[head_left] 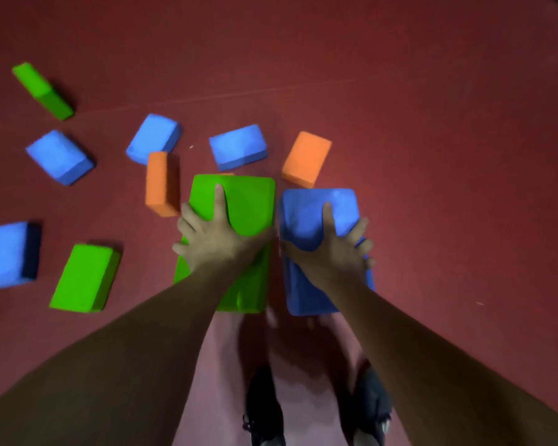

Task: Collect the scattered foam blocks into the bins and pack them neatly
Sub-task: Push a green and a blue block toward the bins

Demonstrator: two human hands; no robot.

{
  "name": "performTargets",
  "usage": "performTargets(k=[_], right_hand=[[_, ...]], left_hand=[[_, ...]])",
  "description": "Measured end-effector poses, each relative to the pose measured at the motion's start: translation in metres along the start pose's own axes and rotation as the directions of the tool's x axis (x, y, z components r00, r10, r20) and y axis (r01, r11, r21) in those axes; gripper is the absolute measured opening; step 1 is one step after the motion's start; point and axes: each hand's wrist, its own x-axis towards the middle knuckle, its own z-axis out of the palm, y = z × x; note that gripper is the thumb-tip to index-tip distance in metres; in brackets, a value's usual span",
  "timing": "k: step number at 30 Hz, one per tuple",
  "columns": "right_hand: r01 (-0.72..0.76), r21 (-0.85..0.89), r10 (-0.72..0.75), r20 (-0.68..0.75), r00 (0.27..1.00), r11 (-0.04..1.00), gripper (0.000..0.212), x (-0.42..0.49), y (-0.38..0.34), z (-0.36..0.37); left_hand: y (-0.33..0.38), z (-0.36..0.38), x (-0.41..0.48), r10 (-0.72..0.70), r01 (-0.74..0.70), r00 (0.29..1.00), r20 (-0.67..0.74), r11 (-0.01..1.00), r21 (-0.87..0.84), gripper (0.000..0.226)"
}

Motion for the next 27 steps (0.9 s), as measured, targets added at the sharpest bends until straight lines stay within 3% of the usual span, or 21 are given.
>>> performTargets(k=[8, 12, 21, 27], right_hand=[[-0.368, 0.040, 0.363, 0.093, 0.927, 0.929, 0.120, 0.020, 0.250, -0.090], [-0.498, 0.079, 0.496, 0.047, 0.867, 0.863, 0.119, 0.017, 0.393, -0.130], [-0.698, 0.206, 0.710, 0.021, 0.704, 0.685, 0.118, -0.004, 0.659, -0.217], [-0.818, 0.287, 0.845, 0.046, 0.532, 0.499, 0.117, -0.024, 0.804, -0.257]], left_hand=[[0.196, 0.085, -0.124, 0.323, -0.330, 0.939, 0.118, 0.943, 0.045, 0.127], [0.294, 0.143, -0.216, 0.443, -0.462, 0.879, 0.178, 0.884, 0.079, 0.132], [0.506, 0.242, -0.433, 0.642, -0.699, 0.699, 0.316, 0.707, 0.110, 0.132], [0.611, 0.301, -0.555, 0.757, -0.833, 0.537, 0.373, 0.547, 0.088, 0.132]])
